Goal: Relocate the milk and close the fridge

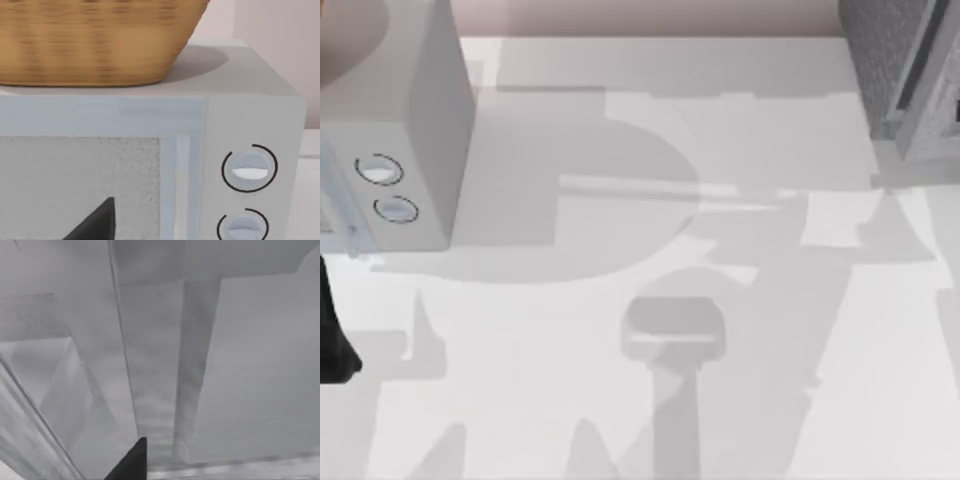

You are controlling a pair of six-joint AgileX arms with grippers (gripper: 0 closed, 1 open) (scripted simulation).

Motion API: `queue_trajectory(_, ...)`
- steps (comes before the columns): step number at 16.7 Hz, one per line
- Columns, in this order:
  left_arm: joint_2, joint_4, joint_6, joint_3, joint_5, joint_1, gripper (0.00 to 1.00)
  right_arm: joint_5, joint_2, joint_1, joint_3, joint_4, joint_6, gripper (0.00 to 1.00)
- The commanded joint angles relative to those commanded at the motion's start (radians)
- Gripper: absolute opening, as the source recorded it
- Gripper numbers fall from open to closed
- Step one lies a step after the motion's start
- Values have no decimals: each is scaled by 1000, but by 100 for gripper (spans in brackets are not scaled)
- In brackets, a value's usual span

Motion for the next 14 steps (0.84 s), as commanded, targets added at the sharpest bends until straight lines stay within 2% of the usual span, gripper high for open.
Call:
queue_trajectory(4, 0, 0, 0, 0, 0, 0, 100, -1, 102, 3, 99, -29, 3, 100)
queue_trajectory(10, 0, 0, 0, 0, 0, 0, 100, 5, 292, 5, 391, -69, 1, 100)
queue_trajectory(14, 0, 0, 0, 0, 0, 0, 100, 9, 355, 4, 448, -92, 4, 100)
